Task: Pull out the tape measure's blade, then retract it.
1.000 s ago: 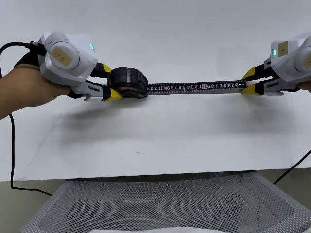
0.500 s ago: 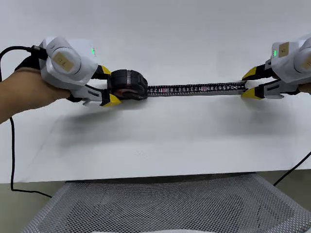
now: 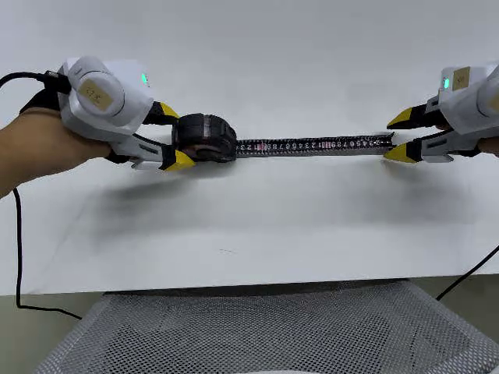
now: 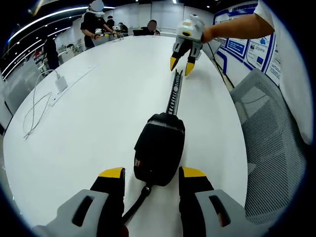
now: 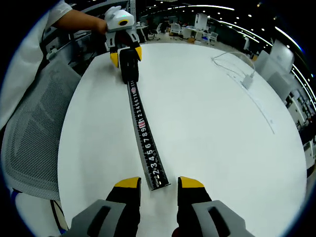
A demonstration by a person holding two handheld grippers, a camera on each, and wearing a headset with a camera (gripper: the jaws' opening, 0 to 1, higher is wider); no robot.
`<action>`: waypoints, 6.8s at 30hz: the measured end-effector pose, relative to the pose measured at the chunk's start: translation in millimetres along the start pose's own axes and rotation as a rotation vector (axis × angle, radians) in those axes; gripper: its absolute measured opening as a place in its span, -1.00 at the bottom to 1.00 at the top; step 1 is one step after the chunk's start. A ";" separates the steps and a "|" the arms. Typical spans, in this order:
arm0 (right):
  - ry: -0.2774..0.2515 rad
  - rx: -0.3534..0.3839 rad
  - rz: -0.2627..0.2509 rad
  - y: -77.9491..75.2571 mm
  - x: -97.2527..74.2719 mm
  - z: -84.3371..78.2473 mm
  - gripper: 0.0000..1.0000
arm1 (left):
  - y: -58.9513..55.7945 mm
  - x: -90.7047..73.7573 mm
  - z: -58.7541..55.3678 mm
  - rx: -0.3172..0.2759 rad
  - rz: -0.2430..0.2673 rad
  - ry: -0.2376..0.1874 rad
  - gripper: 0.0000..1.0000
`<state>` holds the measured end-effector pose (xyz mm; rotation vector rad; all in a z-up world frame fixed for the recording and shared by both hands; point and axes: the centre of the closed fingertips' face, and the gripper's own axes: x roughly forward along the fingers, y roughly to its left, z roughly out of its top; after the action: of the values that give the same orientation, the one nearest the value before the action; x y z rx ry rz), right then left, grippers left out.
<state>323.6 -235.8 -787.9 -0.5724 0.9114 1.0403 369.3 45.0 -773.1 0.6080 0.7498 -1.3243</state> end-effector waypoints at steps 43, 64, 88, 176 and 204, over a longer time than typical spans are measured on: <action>-0.257 0.204 -0.246 35.1 -54.3 35.0 -0.03 | -16.4 -84.1 -12.1 -0.247 0.286 -0.252 0.24; -0.300 0.260 -0.293 54.9 -67.9 33.8 0.24 | -36.6 -100.5 -36.9 -0.337 0.327 -0.259 0.62; -0.316 0.332 -0.296 85.6 -68.1 16.8 0.59 | -63.8 -111.8 -63.0 -0.419 0.364 -0.272 0.84; -0.325 0.387 -0.302 98.6 -60.9 8.7 0.98 | -68.1 -94.6 -52.1 -0.487 0.358 -0.307 0.90; -0.326 0.385 -0.306 88.3 -60.1 8.9 0.98 | -60.1 -60.6 -18.8 -0.500 0.333 -0.315 0.86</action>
<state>234.0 -220.7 -731.1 -0.2001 0.6846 0.6342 302.5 87.9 -736.4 0.1083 0.6522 -0.8512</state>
